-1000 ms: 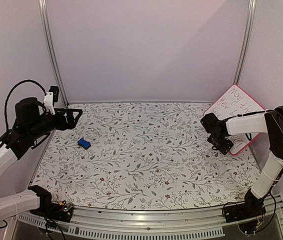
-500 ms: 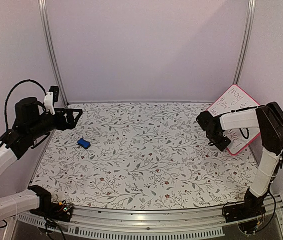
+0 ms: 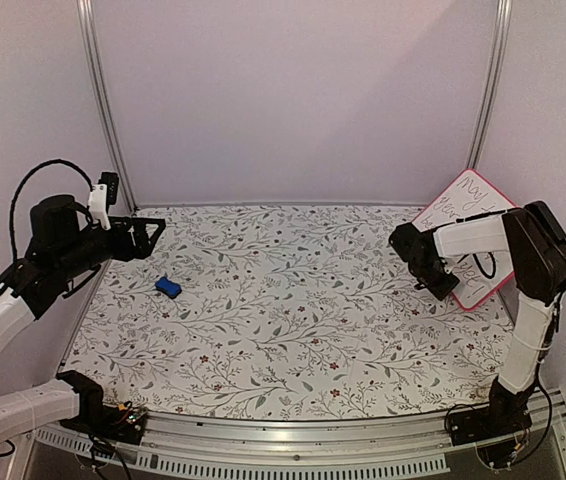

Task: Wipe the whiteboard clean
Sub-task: Move the whiteboard to the center of the board.

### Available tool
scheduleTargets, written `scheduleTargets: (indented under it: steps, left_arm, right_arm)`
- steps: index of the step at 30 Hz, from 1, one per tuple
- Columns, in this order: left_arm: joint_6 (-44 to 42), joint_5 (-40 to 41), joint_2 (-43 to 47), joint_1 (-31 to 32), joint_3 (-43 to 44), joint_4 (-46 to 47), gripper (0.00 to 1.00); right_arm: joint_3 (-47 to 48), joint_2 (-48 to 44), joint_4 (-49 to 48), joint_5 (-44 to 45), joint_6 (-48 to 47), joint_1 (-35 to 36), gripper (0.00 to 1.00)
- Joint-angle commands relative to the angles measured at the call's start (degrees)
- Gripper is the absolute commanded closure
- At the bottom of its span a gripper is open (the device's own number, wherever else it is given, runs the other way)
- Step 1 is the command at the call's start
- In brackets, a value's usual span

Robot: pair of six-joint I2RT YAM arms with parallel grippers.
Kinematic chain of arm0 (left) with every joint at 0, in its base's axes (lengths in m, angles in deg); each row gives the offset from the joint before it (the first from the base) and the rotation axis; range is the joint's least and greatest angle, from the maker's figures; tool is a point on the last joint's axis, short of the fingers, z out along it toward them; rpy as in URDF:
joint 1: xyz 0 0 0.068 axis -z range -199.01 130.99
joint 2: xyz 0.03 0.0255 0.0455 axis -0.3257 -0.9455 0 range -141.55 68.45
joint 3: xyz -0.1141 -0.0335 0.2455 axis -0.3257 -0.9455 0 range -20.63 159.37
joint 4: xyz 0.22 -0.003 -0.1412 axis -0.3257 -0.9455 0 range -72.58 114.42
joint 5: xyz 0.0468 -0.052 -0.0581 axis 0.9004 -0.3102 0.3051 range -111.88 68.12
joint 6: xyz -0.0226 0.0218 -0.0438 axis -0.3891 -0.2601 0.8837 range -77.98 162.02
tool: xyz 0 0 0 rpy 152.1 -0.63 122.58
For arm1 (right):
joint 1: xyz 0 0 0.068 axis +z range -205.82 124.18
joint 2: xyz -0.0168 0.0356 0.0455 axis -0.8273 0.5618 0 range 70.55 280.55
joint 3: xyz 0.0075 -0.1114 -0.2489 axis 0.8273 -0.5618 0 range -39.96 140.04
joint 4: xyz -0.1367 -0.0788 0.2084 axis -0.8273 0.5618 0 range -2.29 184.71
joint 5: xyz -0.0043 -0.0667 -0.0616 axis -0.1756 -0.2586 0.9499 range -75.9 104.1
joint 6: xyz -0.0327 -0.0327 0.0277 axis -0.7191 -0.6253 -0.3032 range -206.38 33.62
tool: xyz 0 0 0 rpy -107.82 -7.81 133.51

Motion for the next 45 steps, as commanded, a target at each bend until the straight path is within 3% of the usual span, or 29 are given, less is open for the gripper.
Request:
scheduleTargets:
  steps: [1,18,23,33,45]
  left_arm:
    - [-0.5,-0.4,0.0,0.6,-0.7,0.9,0.00]
    - [-0.6,-0.6,0.4,0.6,-0.9,1.0,0.00]
    - [-0.6,-0.5,0.6,0.6,-0.9,0.9,0.00]
    - [-0.5,-0.3,0.9,0.6,-1.1,0.8,0.00]
    - [-0.6,-0.3,0.9,0.6,-1.2,0.9,0.00]
  right_arm:
    - [2.3,2.2,2.4,2.1,1.8,0.1,0.47]
    - [3.4,5.3,3.3,2.7,4.5,0.1,0.54]
    - [3.5,5.9,3.1,2.7,5.1,0.2,0.63]
    - [4.0,6.3,2.8,3.1,5.1,0.1,0.71]
    - [3.9,6.1,1.9,3.7,3.8,0.0,0.99]
